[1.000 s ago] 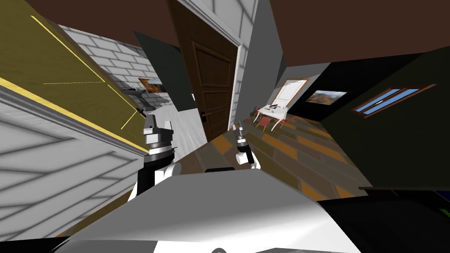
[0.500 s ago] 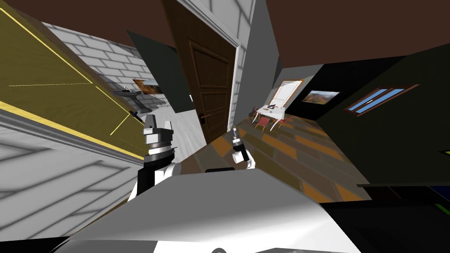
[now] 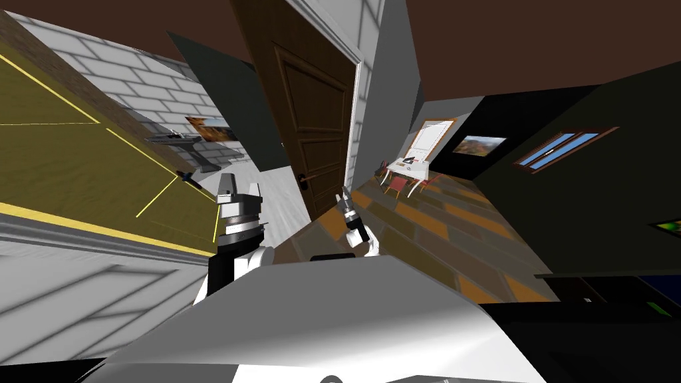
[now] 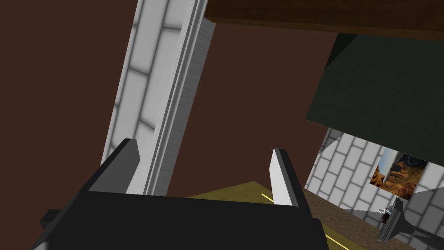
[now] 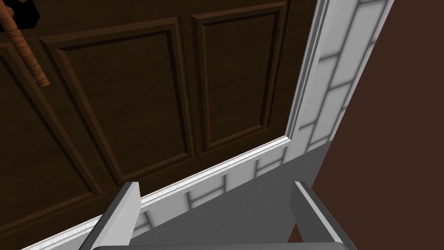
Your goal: Push the door open
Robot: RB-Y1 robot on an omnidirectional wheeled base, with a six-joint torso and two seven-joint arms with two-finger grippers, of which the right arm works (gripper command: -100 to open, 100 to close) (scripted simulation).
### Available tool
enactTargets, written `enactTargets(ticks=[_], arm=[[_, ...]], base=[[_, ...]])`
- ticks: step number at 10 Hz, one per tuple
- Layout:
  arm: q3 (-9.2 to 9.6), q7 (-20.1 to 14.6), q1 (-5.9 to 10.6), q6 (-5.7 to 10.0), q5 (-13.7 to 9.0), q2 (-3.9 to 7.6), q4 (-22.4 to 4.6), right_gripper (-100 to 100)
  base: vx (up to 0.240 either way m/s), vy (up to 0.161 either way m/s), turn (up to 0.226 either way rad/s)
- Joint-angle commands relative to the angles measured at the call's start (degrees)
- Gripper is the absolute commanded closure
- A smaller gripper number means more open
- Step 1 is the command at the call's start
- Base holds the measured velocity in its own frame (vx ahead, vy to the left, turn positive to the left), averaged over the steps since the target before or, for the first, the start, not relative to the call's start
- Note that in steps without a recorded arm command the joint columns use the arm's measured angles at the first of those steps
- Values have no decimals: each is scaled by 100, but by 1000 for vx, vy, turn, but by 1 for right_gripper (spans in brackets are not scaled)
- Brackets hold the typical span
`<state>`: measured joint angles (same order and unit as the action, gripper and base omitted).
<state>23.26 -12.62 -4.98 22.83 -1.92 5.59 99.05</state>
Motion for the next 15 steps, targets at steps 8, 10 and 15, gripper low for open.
enactTargets(ticks=[8,10,15], arm=[[734,-103,724,-43,36,14,-1165,-100],[953,-136,939,-64,46,18,-1504,-100],[1425,-209,1404,-109,66,17,-2237,-100]], base=[[102,46,-59],[137,73,-76],[134,53,-66]])
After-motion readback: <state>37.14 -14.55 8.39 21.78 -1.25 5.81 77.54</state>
